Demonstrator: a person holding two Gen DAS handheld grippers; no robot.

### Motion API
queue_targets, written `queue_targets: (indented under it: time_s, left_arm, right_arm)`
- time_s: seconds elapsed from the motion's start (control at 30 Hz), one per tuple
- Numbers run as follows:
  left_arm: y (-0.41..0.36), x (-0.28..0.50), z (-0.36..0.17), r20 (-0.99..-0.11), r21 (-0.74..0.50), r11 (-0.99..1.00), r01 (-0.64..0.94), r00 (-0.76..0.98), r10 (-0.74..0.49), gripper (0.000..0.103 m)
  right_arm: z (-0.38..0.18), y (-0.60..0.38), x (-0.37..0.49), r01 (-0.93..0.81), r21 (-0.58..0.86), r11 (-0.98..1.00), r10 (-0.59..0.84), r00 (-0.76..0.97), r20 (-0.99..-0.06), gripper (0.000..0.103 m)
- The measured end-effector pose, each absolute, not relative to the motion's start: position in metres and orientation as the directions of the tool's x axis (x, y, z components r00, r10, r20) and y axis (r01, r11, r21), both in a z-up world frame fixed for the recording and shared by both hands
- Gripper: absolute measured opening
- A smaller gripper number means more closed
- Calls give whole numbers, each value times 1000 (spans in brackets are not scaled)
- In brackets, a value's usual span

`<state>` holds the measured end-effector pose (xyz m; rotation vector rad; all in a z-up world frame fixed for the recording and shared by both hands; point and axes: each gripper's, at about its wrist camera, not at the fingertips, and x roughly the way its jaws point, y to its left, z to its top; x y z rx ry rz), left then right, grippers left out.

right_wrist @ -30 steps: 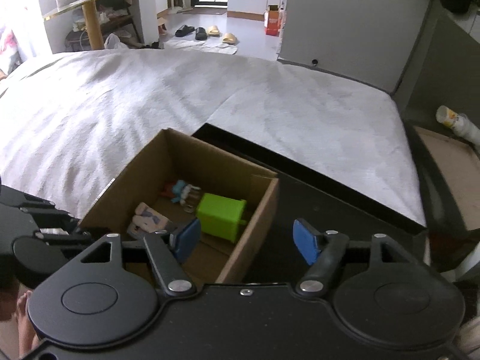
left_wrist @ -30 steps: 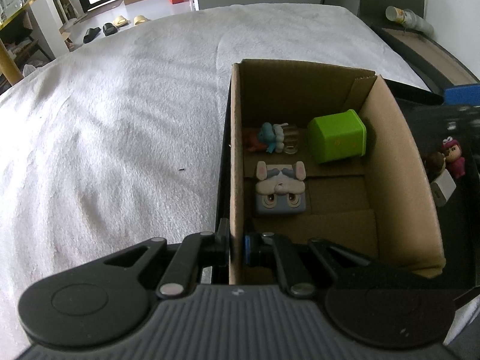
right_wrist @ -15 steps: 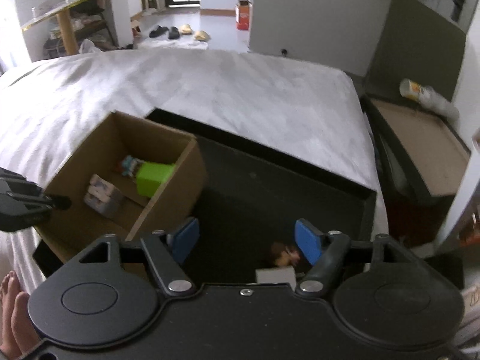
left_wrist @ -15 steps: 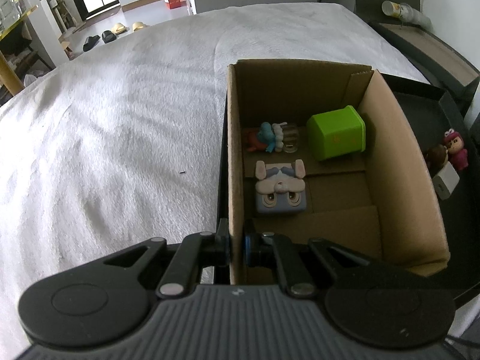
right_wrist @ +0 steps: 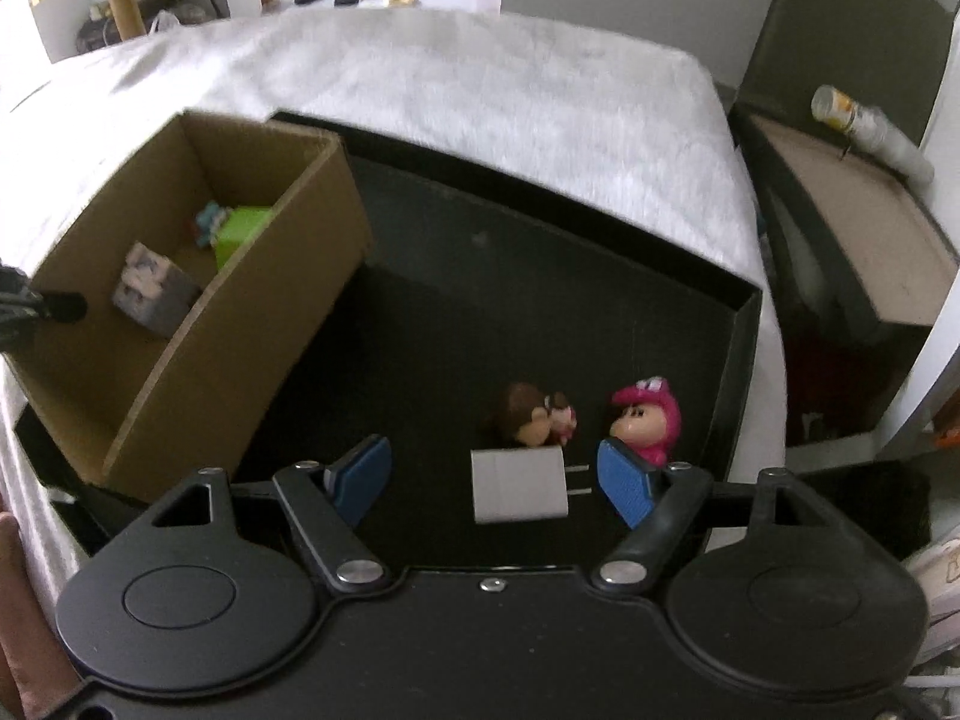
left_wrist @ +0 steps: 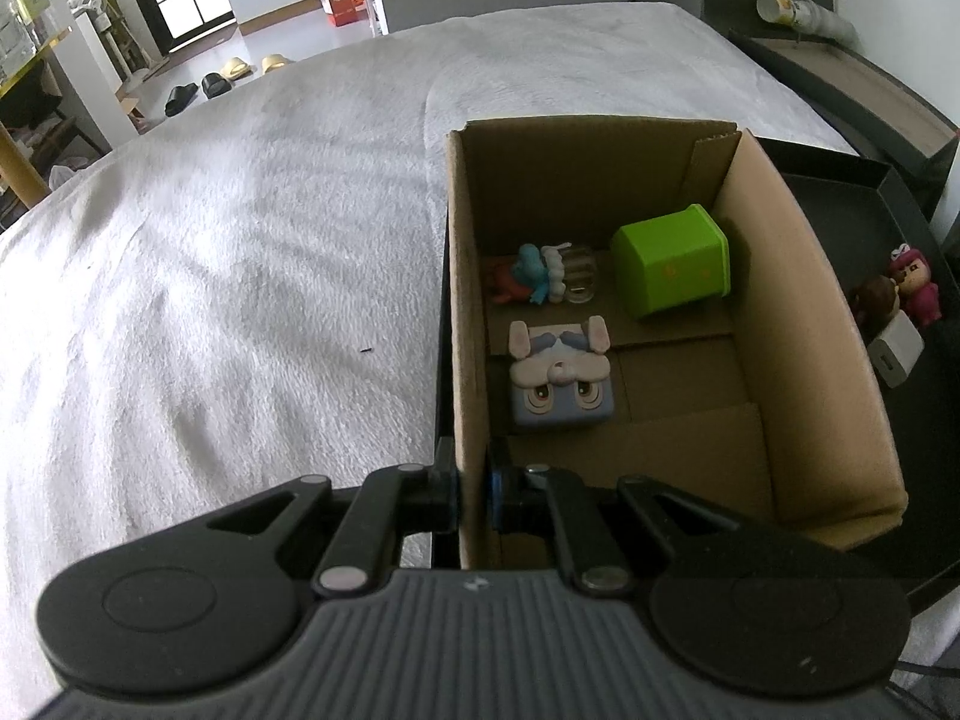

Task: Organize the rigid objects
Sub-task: 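Move the right tool to the white plug block and grasp it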

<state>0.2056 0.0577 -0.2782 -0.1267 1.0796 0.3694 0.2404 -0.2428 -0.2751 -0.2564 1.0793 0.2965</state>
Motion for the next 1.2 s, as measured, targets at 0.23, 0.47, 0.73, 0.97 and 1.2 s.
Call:
queue_targets:
  time_s: [0.23,0.47,0.73,0.97,1.2]
  left_arm:
    - [59,205,-279,-879,68,930,-361,419,227,9]
    - [64,206,-282,-892,39,926,-375,406,202,9]
    - [65,206,-281,-894,26,920,-392,403,197,9]
    - [62,206,-281,-892,42,919,-393,400,211,9]
    - [59,207,-280,-891,58,918,-392,395,225,9]
  right_arm:
    - [-302,-252,252,-329,-21,944,110,374,-921,76]
    - [-326,-255,265,-289,13,957,106,308,-945,78]
    - [-343,-261,272,-263,-5,965,71,278,-958,78]
    - [-328,-260,259,-272,-12,962,69,289,-955,62]
    - [-303,-250,236,-296,-4,955,100,336,-936,62]
